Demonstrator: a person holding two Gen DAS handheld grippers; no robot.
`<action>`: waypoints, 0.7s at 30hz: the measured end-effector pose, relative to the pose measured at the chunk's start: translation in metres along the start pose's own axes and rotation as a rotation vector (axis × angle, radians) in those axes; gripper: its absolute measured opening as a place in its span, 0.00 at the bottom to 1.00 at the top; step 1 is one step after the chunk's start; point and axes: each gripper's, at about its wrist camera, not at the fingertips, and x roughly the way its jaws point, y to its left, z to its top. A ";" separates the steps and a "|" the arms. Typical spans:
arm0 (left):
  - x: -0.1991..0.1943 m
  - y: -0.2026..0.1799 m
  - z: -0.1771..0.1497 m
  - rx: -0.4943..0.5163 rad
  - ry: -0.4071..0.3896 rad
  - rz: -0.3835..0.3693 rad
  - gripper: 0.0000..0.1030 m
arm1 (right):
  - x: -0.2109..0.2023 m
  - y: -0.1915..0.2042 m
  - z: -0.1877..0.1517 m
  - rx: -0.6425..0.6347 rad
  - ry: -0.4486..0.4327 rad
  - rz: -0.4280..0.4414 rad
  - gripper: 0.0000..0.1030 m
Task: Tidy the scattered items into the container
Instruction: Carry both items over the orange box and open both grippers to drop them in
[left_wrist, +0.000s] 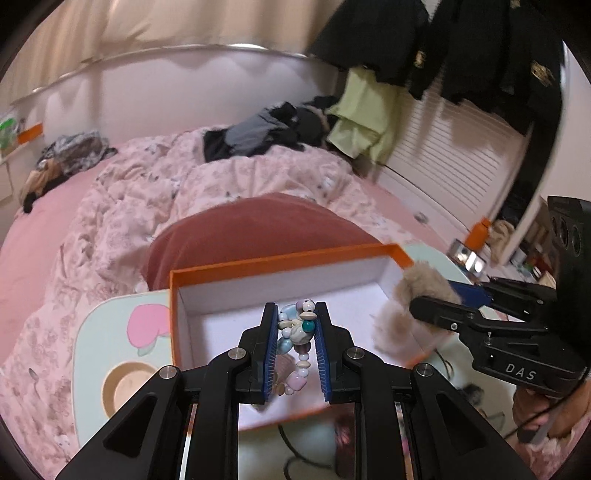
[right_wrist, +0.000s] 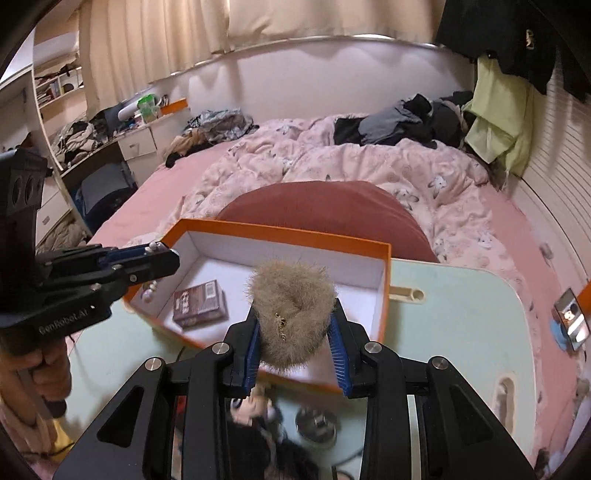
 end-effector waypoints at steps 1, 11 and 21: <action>0.004 0.002 0.000 -0.006 -0.001 0.012 0.17 | 0.005 -0.001 0.003 0.009 0.006 0.000 0.33; 0.030 0.016 0.008 -0.109 0.010 0.022 0.56 | 0.034 -0.003 0.018 0.062 0.064 0.024 0.36; -0.008 0.015 -0.009 -0.112 -0.031 0.009 0.64 | -0.003 -0.012 0.004 0.070 -0.023 -0.015 0.48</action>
